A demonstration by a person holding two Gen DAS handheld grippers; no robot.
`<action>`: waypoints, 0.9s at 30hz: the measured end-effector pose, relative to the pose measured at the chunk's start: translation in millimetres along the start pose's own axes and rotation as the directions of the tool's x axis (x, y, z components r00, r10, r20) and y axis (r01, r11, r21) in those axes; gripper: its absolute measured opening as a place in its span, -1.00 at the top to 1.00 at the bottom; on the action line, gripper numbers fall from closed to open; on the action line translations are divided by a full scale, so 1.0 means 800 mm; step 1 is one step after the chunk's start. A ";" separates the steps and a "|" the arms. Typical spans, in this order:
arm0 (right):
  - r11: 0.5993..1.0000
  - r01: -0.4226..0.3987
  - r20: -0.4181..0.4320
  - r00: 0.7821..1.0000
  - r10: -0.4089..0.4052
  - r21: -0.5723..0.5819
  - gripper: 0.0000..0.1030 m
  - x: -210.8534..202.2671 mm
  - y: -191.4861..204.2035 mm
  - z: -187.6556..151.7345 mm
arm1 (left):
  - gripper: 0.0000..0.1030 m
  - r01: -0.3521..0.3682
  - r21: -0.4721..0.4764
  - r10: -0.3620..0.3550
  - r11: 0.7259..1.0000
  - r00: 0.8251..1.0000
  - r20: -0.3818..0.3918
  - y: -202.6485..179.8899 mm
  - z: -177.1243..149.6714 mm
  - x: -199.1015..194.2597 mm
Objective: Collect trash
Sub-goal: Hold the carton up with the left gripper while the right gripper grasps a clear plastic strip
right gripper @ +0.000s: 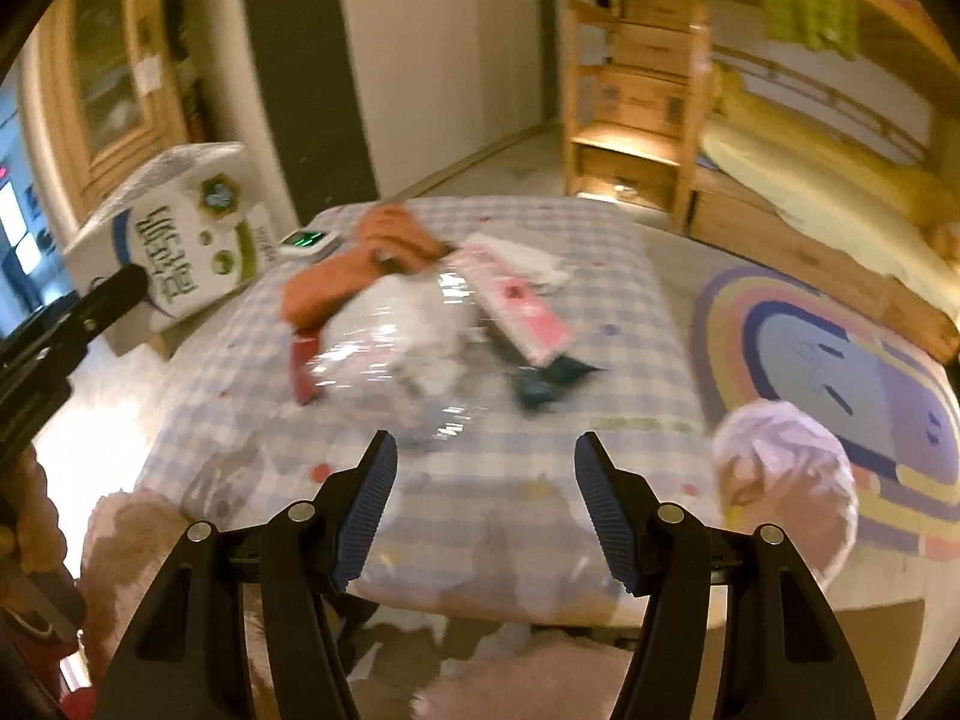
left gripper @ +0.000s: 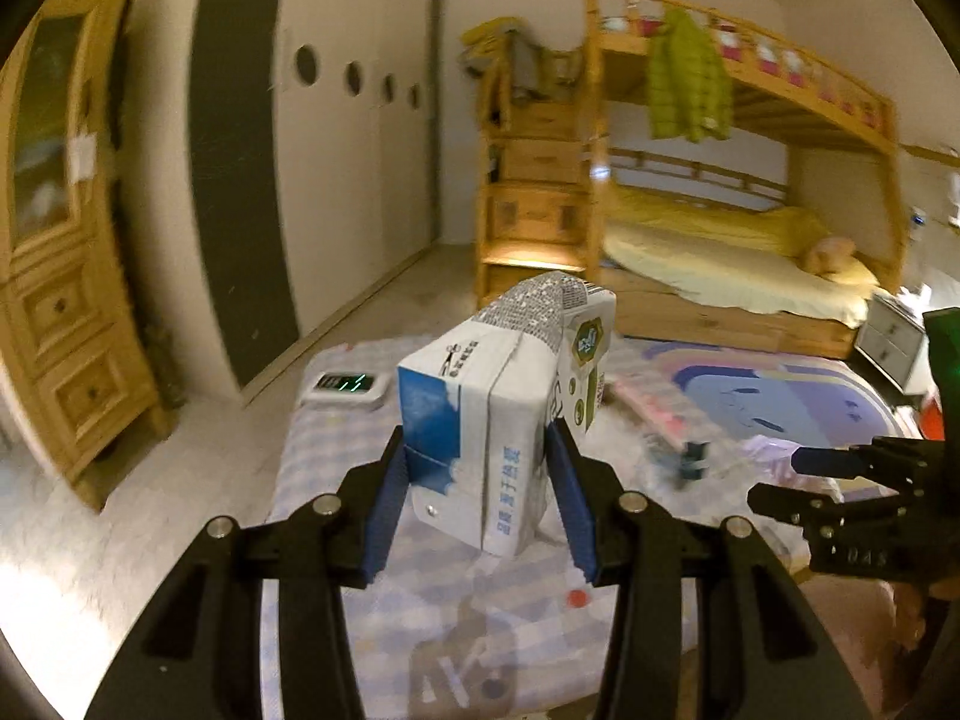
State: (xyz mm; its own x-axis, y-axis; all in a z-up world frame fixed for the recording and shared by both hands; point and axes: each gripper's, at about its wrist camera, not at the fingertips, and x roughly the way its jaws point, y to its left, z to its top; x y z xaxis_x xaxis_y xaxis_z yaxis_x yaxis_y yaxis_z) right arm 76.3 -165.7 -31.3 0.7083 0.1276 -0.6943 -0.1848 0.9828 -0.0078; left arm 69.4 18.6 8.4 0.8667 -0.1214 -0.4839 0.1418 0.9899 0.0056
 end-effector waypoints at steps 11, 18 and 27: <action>0.993 0.066 -0.038 0.997 -0.070 -0.098 -0.64 0.081 0.075 0.013 | 0.14 -0.034 -0.079 0.032 0.996 0.999 -0.033 0.039 -0.018 0.011; 0.975 0.182 -0.062 0.980 -0.191 -0.126 -0.41 0.118 0.080 0.008 | 0.14 -0.023 -0.107 0.018 0.994 0.999 -0.041 0.048 -0.020 0.011; 0.971 0.228 0.010 0.974 -0.228 -0.069 0.72 0.061 0.051 0.007 | 0.14 -0.012 -0.094 0.009 0.995 0.999 -0.037 0.032 -0.022 0.006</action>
State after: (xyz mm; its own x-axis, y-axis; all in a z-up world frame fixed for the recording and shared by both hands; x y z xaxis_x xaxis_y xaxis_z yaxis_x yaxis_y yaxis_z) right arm 107.1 -118.4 -61.3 0.7382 -0.0981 -0.6674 -0.0651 0.9744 -0.2153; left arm 68.7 44.6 -9.4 0.8495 -0.1100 -0.5161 0.0857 0.9938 -0.0709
